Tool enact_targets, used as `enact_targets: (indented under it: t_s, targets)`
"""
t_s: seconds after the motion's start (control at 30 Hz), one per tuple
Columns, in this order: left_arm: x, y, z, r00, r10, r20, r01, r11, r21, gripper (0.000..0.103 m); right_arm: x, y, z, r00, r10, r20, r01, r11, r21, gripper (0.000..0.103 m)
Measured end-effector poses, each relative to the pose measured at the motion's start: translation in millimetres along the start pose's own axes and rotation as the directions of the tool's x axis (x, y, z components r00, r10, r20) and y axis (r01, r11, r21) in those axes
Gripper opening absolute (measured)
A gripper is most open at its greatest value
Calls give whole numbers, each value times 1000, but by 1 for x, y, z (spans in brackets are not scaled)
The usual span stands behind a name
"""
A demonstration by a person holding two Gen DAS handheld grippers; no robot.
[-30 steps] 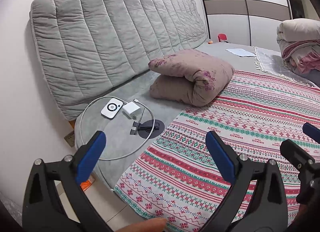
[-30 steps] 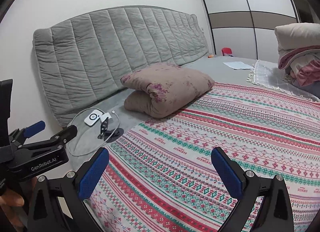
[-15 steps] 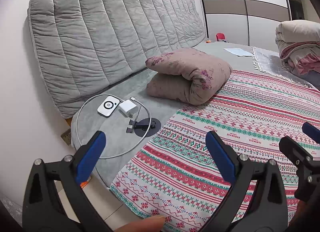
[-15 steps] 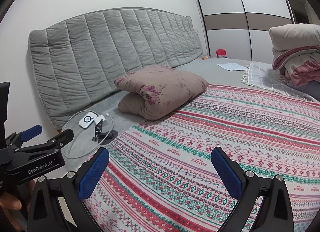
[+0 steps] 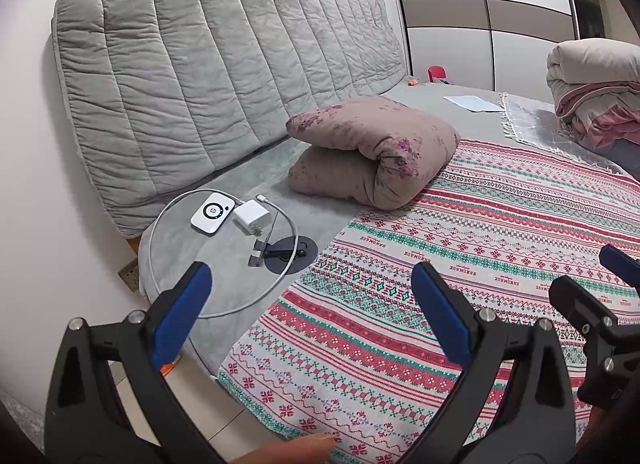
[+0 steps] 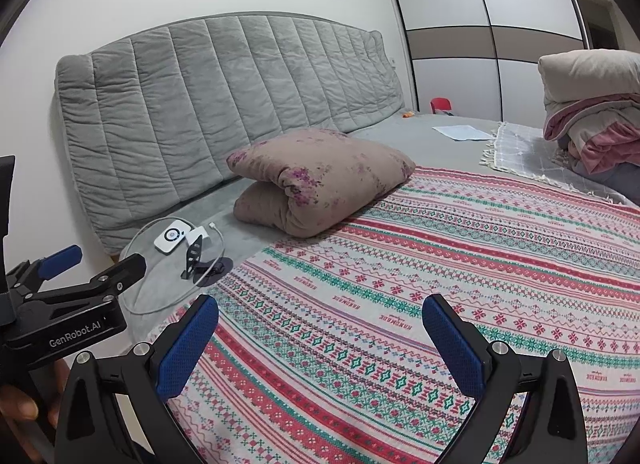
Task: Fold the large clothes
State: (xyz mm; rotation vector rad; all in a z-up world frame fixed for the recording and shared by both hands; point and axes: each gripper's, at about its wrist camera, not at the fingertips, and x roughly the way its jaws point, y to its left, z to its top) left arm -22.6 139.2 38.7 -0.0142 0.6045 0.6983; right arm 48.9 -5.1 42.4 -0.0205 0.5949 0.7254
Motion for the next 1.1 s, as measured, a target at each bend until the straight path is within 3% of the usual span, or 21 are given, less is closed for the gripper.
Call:
enact_targets:
  t_s: [1.1]
  targets:
    - [-3,-5,0,1000,1,1,-1,1000,6,100,-1,-2,-2,1000,2,-2,-2,1000,-7,102]
